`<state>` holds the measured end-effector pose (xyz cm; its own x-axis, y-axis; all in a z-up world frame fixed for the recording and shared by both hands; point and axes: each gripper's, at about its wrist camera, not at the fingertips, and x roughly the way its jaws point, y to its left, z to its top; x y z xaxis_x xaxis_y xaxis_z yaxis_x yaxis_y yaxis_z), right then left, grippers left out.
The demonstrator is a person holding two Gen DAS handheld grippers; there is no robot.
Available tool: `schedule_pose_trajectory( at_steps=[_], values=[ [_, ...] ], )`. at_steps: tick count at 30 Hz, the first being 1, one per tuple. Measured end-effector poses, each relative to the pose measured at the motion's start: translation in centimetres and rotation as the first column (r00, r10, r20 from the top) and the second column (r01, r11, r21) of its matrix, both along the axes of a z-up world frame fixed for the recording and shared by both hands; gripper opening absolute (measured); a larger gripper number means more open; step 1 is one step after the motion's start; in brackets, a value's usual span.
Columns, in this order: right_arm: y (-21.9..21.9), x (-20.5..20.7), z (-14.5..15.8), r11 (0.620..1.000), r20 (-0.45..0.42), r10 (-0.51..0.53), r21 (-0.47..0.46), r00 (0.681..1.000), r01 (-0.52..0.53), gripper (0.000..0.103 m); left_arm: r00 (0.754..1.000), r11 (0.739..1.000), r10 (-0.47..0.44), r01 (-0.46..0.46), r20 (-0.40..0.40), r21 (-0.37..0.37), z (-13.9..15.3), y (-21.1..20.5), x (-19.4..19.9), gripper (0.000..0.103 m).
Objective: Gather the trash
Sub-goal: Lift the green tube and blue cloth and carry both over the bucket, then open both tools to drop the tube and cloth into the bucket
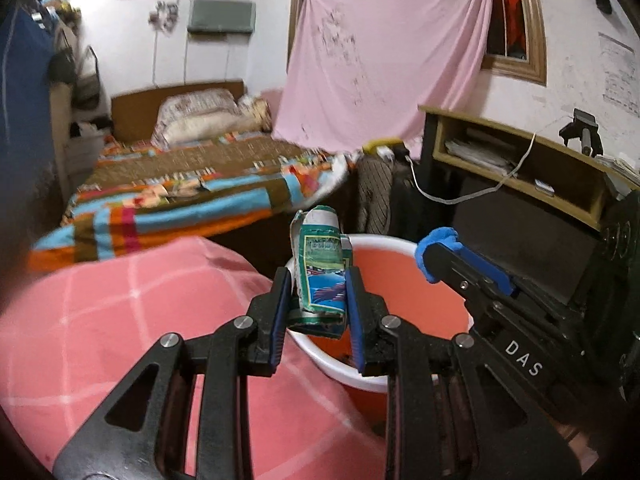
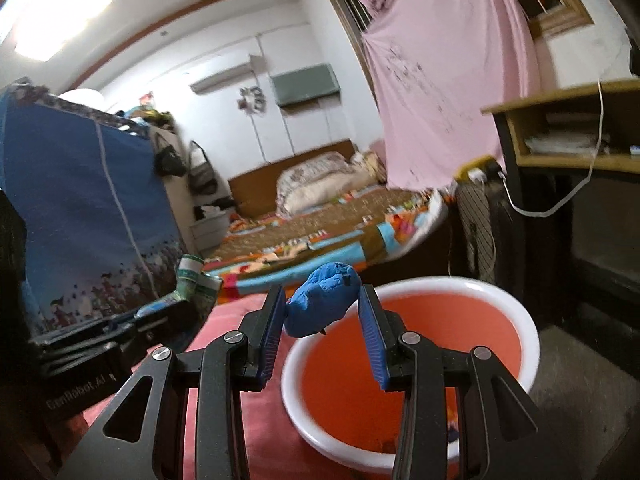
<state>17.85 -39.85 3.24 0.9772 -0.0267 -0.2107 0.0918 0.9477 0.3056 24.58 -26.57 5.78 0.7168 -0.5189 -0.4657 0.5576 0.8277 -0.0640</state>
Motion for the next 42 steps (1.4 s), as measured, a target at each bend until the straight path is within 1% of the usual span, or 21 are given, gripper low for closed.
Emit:
schedule_pose_trajectory(
  at_steps=[4, 9, 15, 18, 25, 32, 39, 42],
  values=[
    [-1.2, 0.9, -0.9, 0.999, -0.057, -0.007, 0.031, 0.998, 0.009, 0.036, 0.997, 1.0, -0.008, 0.009, -0.075, 0.01, -1.2, -1.4, 1.1, 0.008],
    [-2.2, 1.4, -1.8, 0.998, -0.109, -0.004, 0.063, 0.994, 0.011, 0.037, 0.984, 1.0, -0.007, 0.009, -0.177, 0.012, -2.6, -2.2, 2.3, 0.008],
    [-2.5, 1.9, -2.6, 0.997, -0.174, 0.002, 0.074, 0.985, 0.01, 0.037, 0.972, 1.0, -0.007, 0.01, -0.235, 0.009, -3.7, -3.1, 2.8, 0.008],
    [-2.6, 2.0, -2.8, 0.997, -0.192, -0.001, 0.073, 0.981, 0.015, 0.037, 0.966, 1.0, 0.001, 0.004, -0.26, 0.019, -4.0, -3.5, 3.1, 0.009],
    [-2.9, 2.3, -3.1, 0.997, -0.226, -0.008, 0.076, 0.974, 0.026, 0.037, 0.953, 1.0, 0.016, -0.012, -0.303, 0.015, -4.5, -3.6, 3.8, 0.013],
    [-3.1, 2.5, -3.2, 0.997, -0.239, -0.017, 0.072, 0.971, 0.035, 0.04, 0.947, 0.999, 0.037, -0.042, -0.318, -0.01, -4.6, -2.7, 4.2, 0.018],
    [-3.2, 2.5, -3.1, 0.997, -0.239, -0.018, 0.071, 0.971, 0.036, 0.046, 0.943, 0.998, 0.055, -0.064, -0.327, -0.015, -4.7, -2.0, 4.3, 0.023],
    [-3.2, 2.5, -3.0, 0.997, -0.239, -0.025, 0.066, 0.971, 0.042, 0.047, 0.943, 0.998, 0.06, -0.067, -0.326, -0.01, -4.6, -1.6, 4.3, 0.025]
  ],
)
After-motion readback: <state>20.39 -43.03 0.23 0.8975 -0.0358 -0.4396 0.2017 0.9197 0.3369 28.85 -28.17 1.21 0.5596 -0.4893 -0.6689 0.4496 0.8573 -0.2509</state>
